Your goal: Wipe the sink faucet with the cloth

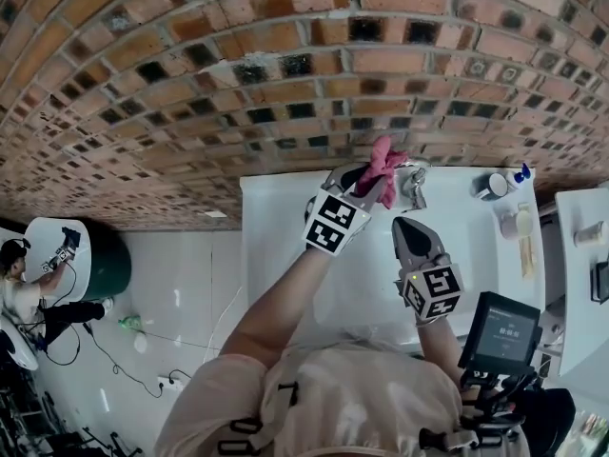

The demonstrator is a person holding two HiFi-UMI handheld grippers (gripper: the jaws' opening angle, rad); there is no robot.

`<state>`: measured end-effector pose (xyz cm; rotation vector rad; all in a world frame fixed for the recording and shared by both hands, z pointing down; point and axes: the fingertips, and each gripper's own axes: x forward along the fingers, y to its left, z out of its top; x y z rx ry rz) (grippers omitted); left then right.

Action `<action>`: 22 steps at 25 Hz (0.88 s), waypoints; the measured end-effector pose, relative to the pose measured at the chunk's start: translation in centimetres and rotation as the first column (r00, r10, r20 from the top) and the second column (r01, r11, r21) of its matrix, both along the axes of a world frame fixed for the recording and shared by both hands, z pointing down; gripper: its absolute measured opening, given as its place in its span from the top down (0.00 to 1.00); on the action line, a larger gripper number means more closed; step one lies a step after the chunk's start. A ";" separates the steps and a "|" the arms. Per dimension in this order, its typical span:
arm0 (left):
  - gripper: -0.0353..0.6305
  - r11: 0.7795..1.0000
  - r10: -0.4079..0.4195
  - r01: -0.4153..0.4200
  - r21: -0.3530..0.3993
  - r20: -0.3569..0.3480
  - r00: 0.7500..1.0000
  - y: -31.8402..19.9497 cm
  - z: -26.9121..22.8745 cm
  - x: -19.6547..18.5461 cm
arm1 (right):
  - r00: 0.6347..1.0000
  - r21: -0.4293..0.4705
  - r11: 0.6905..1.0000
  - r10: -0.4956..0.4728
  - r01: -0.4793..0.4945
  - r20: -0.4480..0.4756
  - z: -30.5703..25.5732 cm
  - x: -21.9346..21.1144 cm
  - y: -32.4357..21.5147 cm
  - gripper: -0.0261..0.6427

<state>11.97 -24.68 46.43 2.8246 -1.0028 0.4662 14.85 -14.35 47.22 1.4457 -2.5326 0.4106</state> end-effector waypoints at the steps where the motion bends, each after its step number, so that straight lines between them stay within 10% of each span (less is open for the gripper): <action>1: 0.79 1.000 -0.013 0.013 -0.020 0.007 1.000 0.1 1.0 -0.6 | 1.000 -0.003 1.000 -0.007 0.007 -0.004 0.2 -0.3 0.0 0.97; 5: 0.80 0.993 -0.044 0.044 -0.114 -0.002 0.999 0.6 3.5 -2.2 | 0.999 -0.010 0.999 -0.031 0.031 -0.014 0.6 -1.4 0.2 0.97; 13: 0.80 0.996 0.058 -0.051 0.073 -0.098 0.994 0.4 -6.1 1.8 | 0.998 -0.006 0.999 -0.051 0.051 -0.025 0.0 -2.7 -0.2 0.97; 22: 0.80 1.000 0.017 -0.015 0.015 -0.082 0.997 -0.6 -2.3 1.9 | 0.996 0.013 0.997 -0.076 0.077 -0.055 -0.2 -3.3 0.1 0.97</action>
